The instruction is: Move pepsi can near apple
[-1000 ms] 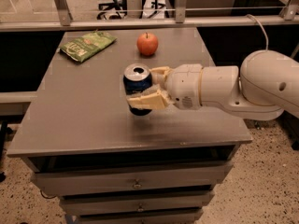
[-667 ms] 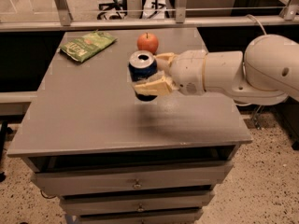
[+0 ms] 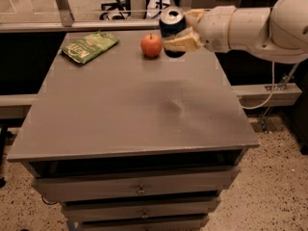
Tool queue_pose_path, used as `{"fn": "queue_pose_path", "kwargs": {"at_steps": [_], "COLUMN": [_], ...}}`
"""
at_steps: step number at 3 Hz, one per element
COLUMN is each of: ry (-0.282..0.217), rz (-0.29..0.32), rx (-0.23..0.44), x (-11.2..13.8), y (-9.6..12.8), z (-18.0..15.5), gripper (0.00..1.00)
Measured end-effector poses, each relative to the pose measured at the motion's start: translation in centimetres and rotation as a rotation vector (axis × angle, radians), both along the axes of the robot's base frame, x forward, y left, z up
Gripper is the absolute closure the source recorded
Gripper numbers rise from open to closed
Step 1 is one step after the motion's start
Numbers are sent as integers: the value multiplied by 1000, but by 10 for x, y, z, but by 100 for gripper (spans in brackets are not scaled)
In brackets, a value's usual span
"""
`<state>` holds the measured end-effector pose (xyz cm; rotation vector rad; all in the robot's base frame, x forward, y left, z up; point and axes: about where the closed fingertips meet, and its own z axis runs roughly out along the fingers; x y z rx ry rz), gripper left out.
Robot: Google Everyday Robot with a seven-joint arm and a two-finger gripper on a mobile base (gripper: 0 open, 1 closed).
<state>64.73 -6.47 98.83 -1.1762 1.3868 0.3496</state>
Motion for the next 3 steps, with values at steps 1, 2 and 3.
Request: {"fn": "queue_pose_path", "kwargs": {"at_steps": [1, 2, 3], "ry": [-22, 8, 60], "rz": [-71, -112, -130], "rx": [-6, 7, 25], "x": [54, 93, 123], "y": [-31, -51, -58], "z": [9, -4, -28], "gripper": [100, 100, 100]}}
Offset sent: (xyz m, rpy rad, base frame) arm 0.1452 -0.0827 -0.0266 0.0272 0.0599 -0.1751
